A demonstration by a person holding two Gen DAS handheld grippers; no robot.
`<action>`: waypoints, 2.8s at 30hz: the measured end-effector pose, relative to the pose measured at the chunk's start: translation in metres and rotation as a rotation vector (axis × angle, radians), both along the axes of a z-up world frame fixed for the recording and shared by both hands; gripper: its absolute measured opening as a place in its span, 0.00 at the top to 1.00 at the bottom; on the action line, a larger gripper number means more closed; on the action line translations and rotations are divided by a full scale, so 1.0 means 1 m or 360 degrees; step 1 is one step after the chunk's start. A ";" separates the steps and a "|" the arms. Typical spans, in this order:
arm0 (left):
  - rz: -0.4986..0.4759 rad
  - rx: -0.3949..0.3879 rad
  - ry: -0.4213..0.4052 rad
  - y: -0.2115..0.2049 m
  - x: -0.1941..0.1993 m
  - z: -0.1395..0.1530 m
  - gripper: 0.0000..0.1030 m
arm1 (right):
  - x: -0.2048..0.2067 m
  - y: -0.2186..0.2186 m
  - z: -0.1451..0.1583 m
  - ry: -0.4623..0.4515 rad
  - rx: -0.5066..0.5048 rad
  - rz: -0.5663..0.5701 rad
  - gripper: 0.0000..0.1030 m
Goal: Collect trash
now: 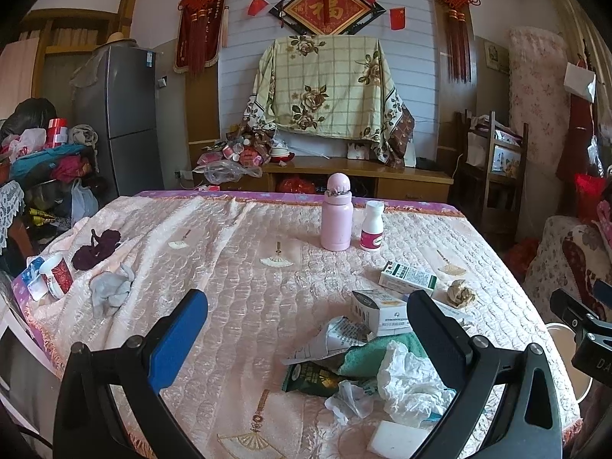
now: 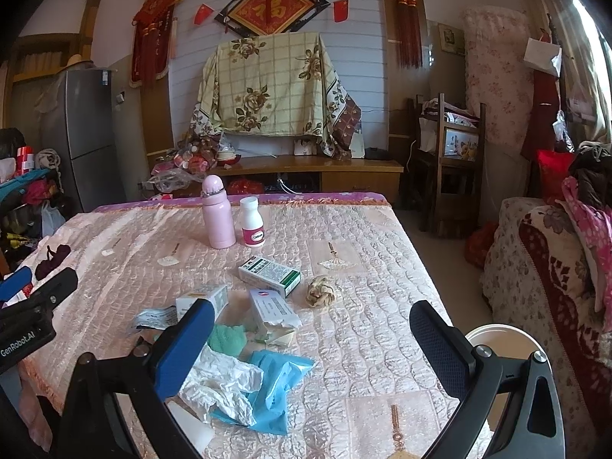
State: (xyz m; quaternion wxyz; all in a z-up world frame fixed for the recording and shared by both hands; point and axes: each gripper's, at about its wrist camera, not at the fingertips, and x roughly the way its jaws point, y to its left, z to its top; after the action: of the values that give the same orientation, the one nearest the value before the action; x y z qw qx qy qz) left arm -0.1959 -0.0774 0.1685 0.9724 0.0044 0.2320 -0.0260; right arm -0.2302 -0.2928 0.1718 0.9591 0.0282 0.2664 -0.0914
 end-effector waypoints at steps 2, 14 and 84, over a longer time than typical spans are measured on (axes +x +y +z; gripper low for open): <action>-0.0002 0.0002 0.0004 0.000 0.001 -0.002 0.00 | 0.000 0.001 -0.001 -0.0012 0.0000 0.0006 0.00; 0.0001 0.0004 0.0054 0.002 0.015 -0.011 0.00 | 0.009 0.000 -0.010 0.0020 0.0012 0.0022 0.00; -0.0433 0.0117 0.1129 -0.095 0.206 -0.112 0.45 | 0.081 0.045 -0.126 0.0570 0.0348 0.0645 0.23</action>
State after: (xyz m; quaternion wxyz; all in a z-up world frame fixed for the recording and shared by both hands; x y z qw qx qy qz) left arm 0.0100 -0.1720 0.0570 0.8185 0.0608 0.5523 -0.1463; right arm -0.1497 -0.2481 0.0456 0.8868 0.0610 0.4399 0.1278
